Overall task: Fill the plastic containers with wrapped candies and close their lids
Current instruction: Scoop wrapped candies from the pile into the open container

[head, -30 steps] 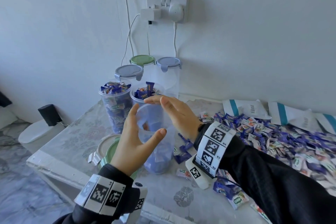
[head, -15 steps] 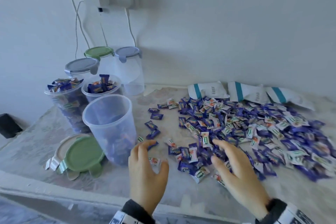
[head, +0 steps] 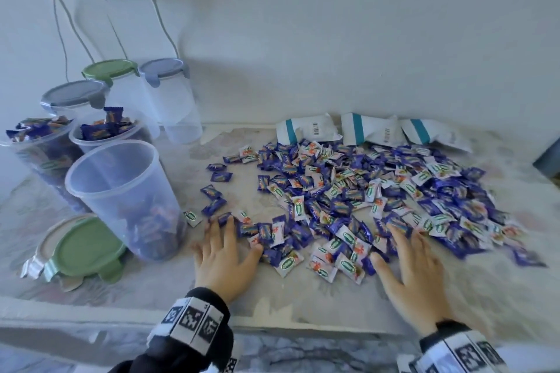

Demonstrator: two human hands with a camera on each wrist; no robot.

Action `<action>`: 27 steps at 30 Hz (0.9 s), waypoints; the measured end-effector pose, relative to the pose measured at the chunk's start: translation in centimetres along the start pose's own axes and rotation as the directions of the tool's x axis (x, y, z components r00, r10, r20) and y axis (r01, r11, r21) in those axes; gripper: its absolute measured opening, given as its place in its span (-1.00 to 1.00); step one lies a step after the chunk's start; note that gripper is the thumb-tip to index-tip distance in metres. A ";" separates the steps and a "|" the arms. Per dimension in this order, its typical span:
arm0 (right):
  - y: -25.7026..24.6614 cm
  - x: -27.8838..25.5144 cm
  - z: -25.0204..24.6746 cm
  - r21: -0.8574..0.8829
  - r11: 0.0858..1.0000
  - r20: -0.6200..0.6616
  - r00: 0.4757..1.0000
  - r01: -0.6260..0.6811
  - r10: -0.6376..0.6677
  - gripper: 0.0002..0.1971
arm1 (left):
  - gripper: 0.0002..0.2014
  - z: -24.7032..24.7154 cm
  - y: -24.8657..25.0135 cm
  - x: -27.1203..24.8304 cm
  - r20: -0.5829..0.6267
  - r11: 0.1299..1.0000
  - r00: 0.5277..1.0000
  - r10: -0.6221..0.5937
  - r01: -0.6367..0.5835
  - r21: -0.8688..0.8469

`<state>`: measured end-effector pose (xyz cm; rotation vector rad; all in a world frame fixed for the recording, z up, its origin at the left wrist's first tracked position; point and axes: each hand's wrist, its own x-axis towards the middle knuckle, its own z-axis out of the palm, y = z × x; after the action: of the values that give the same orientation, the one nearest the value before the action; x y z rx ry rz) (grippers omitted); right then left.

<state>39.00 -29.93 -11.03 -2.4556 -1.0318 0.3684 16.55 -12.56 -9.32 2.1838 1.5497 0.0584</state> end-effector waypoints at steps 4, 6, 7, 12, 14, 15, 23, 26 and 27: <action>-1.3 1.0 1.0 0.017 0.988 0.024 0.988 0.152 -0.152 -0.17 | -0.22 1.5 0.9 -0.5 -0.032 0.981 0.982 0.185 -0.186 -0.048; -2.0 0.9 1.5 -0.015 0.979 0.072 0.977 0.203 -0.202 -0.19 | -0.15 2.4 1.5 -1.1 -0.097 0.959 0.964 0.247 -0.258 -0.115; -2.2 0.8 1.6 -0.014 0.974 0.092 0.971 0.225 -0.223 -0.20 | -0.15 2.8 1.9 -1.3 -0.131 0.951 0.958 0.256 -0.274 -0.140; -2.6 0.0 1.6 0.131 0.940 0.068 0.943 0.315 -0.325 -0.29 | 0.03 4.2 3.7 -1.7 -0.123 0.981 0.974 0.189 -0.194 -0.024; -2.9 -0.1 1.6 0.092 0.930 0.058 0.930 0.357 -0.362 -0.25 | 0.05 4.4 4.0 -1.7 -0.132 0.982 0.974 0.183 -0.175 0.071; -3.2 0.0 1.7 0.042 0.926 0.077 0.923 0.376 -0.378 -0.20 | 0.05 4.4 4.1 -1.6 -0.133 0.979 0.972 0.195 -0.185 0.084; -4.3 0.0 2.7 -0.112 0.887 0.061 0.894 0.448 -0.444 -0.46 | -0.40 4.4 3.8 -1.7 -0.155 0.957 0.946 0.286 -0.291 -0.008; -4.5 0.2 2.7 -0.057 0.898 -0.028 0.898 0.436 -0.438 -0.51 | -0.15 4.2 3.7 -2.0 -0.135 0.954 0.945 0.298 -0.300 0.008; -4.5 0.2 2.8 -0.059 0.906 -0.026 0.906 0.419 -0.421 -0.44 | -0.16 4.2 3.6 -2.0 -0.124 0.947 0.939 0.320 -0.318 0.034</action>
<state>35.28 -26.19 -11.23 -2.1887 -1.5276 0.1520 20.21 -16.78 -11.24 2.4648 1.2444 0.2966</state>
